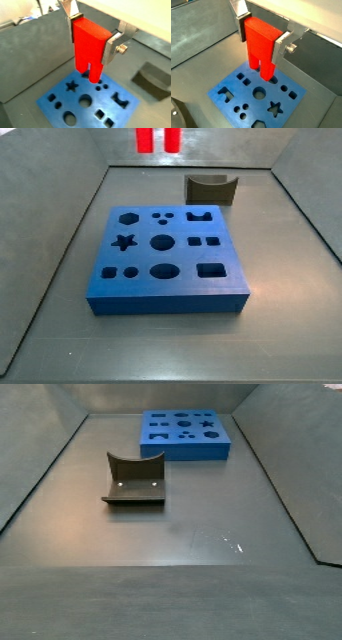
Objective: Insert the square-circle object.
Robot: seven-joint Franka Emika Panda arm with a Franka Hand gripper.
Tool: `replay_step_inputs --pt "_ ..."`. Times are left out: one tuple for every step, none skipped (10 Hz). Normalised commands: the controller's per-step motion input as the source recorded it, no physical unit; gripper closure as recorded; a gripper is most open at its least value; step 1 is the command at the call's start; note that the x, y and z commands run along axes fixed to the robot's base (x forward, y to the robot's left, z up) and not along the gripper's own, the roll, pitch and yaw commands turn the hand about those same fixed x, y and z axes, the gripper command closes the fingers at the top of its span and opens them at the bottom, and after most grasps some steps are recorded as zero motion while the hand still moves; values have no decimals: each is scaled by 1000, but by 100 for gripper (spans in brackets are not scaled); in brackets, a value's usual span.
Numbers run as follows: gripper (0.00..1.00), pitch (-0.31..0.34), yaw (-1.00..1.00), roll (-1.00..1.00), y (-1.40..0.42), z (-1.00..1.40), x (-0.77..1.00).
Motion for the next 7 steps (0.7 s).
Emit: replay_step_inputs --pt "100 0 254 94 -426 -1000 -337" --pt "100 0 200 124 -474 -1000 -311" --pt "100 0 94 146 -591 -1000 -266" --pt "100 0 103 153 -589 -1000 -271" --pt "100 0 94 156 -586 -1000 -266" --pt "100 -3 83 169 -560 -1000 -251" --pt "100 -11 -51 224 -394 -963 -37"
